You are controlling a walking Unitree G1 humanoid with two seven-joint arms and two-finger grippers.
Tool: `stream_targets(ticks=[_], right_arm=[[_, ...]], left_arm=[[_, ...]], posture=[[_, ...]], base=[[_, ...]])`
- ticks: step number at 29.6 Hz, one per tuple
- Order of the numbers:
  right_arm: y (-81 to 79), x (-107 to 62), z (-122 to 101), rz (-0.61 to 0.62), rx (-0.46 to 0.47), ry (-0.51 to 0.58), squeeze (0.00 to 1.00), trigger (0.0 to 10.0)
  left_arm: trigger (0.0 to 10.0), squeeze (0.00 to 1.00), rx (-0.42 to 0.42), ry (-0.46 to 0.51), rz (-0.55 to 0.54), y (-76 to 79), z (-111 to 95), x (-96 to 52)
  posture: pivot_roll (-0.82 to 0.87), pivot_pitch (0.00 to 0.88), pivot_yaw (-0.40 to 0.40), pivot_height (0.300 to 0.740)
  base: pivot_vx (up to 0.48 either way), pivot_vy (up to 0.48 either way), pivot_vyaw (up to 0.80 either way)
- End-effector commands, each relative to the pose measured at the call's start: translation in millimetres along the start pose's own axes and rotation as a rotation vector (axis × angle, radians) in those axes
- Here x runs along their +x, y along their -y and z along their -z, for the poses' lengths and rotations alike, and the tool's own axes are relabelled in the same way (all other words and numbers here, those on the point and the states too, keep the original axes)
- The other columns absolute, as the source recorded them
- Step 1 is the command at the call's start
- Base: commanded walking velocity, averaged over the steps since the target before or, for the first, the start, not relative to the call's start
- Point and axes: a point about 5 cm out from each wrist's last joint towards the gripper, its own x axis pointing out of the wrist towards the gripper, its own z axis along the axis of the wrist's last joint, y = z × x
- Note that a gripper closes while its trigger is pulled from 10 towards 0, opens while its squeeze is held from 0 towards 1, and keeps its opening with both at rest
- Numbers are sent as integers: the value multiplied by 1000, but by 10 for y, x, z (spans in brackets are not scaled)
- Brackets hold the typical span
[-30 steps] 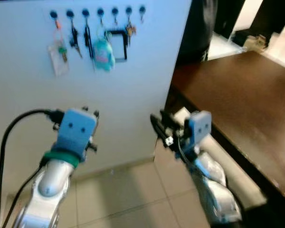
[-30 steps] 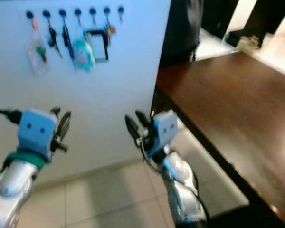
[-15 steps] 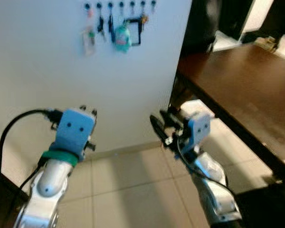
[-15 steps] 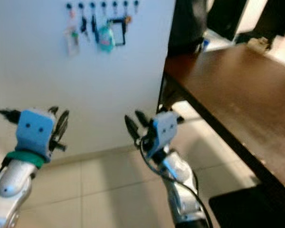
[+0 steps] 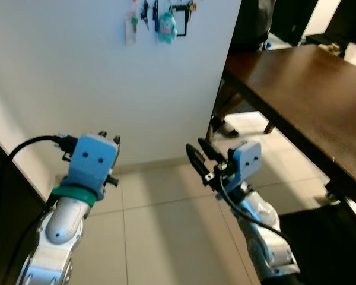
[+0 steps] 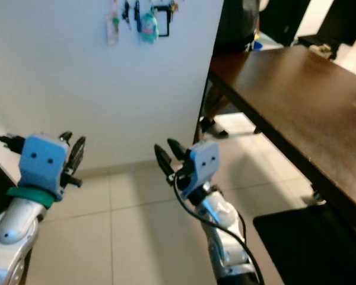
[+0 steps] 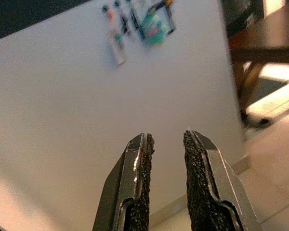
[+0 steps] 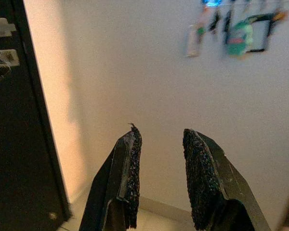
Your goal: Hang keys on a hook
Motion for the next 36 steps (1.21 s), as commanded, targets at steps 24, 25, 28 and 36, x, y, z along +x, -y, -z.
stream_targets(ticks=[24, 25, 28, 36], right_arm=[[-2, -16, 16, 7, 8, -6, 0, 10000], [-2, -17, 18, 7, 7, -6, 0, 10000], [-3, -17, 19, 7, 7, -6, 0, 10000], [-8, -22, 64, 4, 7, -20, 0, 10000]], left_arm=[[10000, 0, -10, -9, 22, 14, 15, 6], [10000, 0, -9, -9, 22, 14, 15, 6], [10000, 0, -8, -9, 22, 13, 16, 7], [10000, 0, -2, -18, 24, 27, 47, 11]], posture=[[66, 65, 71, 740], [66, 65, 71, 740], [67, 64, 71, 740], [65, 60, 70, 740]], base=[[0, 0, 0], [0, 0, 0], [0, 0, 0], [0, 0, 0]])
